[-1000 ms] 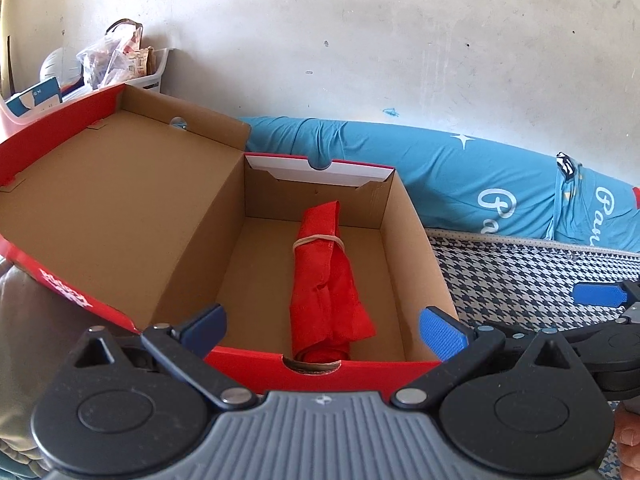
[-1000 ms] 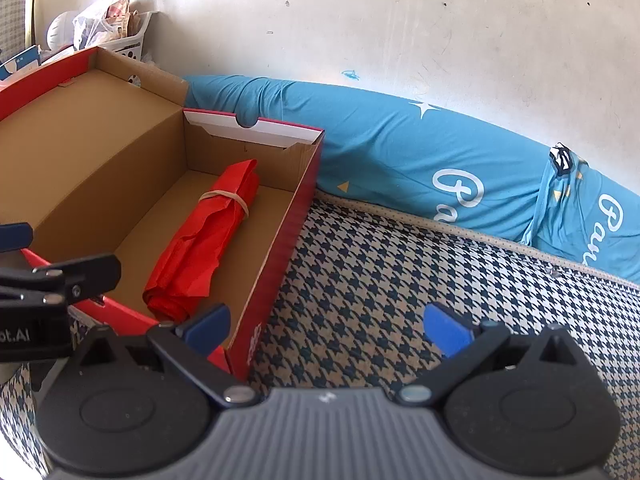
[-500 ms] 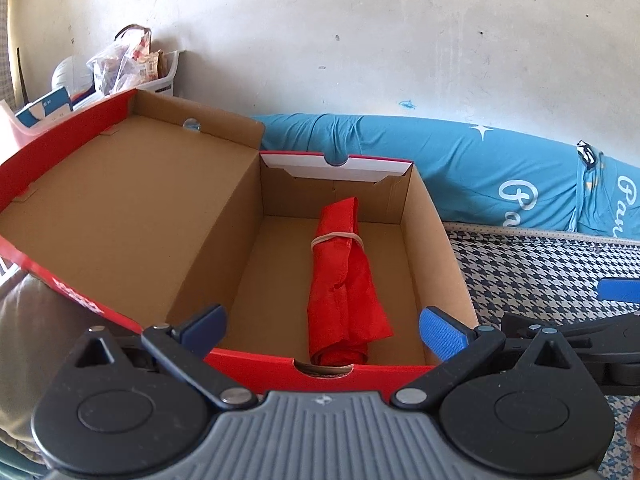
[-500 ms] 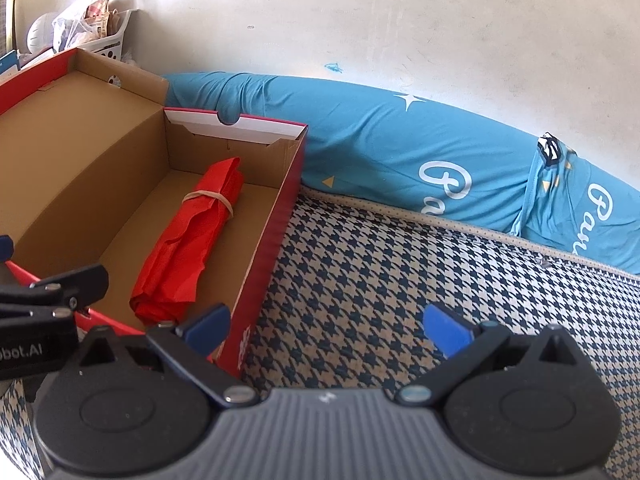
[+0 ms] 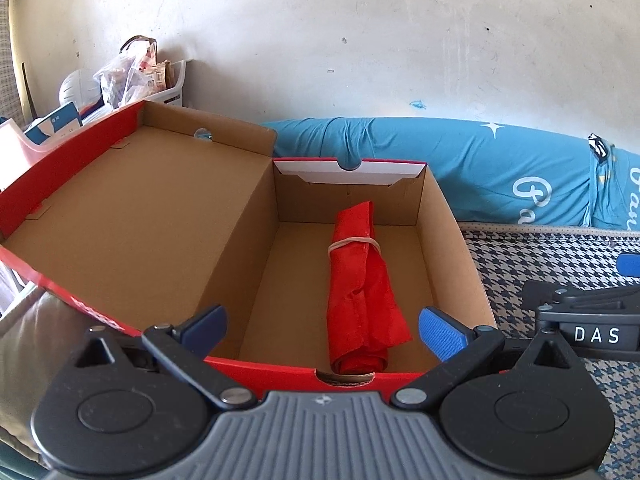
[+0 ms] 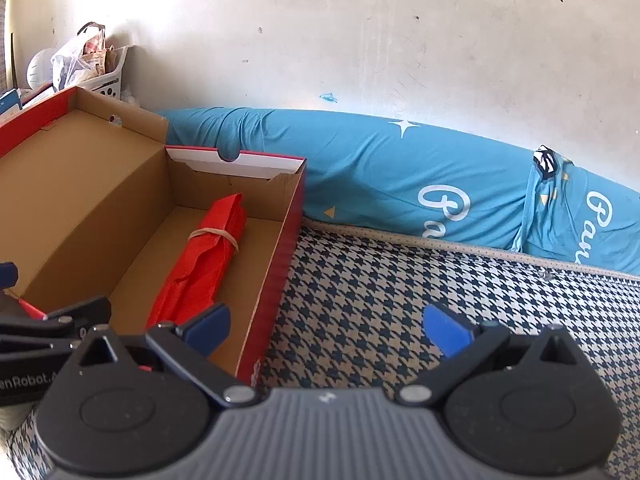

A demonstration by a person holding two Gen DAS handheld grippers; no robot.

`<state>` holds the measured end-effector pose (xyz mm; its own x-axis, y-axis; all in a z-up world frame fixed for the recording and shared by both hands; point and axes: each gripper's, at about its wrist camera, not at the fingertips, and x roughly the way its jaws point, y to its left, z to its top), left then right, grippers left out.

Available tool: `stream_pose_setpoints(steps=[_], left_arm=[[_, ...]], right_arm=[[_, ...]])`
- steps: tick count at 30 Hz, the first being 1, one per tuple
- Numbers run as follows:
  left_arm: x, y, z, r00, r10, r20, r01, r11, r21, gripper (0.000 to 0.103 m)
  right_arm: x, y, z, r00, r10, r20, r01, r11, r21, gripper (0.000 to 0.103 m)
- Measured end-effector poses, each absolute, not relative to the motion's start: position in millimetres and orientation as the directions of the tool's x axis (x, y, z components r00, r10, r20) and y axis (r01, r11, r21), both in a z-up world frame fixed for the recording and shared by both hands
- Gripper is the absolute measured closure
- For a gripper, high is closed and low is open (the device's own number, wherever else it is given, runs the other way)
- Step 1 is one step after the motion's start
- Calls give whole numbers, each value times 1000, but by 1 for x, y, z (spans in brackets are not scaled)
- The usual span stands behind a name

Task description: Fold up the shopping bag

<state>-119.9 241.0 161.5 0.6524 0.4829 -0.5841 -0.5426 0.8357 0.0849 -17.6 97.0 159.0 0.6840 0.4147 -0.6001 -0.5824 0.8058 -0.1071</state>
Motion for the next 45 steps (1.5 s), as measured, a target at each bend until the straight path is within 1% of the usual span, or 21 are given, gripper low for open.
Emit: stream_pose_setpoints(steps=[5,10,15,17,21,25,30,32,39,45], left_arm=[[-121,242,161,616,532,-581,-576,807,128,0],[-123,248,161,626,491,-606,-569,819,76,0],[-131,251,166,644,482,-594,-551,831,77,0],[-133,254,166,646,474,-599,-549,833,67,0],[-131,254,163,627,491,-605,-566,821,80,0],[-127,250,159,618,498,-608,-568,818,93,0],[-123,242,157,643,446,-623,-534,844,52,0],[-122,240,156,644,444,-623,-530,846,55,0],[-123,241,156,640,441,-629,-544,838,34,0],[-123,241,156,637,447,-628,-544,838,45,0]], right_arm=[[-16,97,159,707,403,-582,-585,794,-161,0],[-13,97,159,697,391,-601,-583,798,-156,0],[-18,109,154,711,330,-622,-565,794,-225,0],[-19,115,152,696,316,-644,-576,782,-238,0],[-21,119,150,669,333,-665,-595,775,-210,0],[-16,120,150,655,321,-684,-586,787,-191,0],[-10,112,152,637,342,-691,-573,810,-126,0],[-9,110,153,629,356,-691,-573,813,-103,0],[-11,110,155,643,362,-675,-573,812,-112,0],[-11,112,156,675,350,-649,-559,818,-140,0]])
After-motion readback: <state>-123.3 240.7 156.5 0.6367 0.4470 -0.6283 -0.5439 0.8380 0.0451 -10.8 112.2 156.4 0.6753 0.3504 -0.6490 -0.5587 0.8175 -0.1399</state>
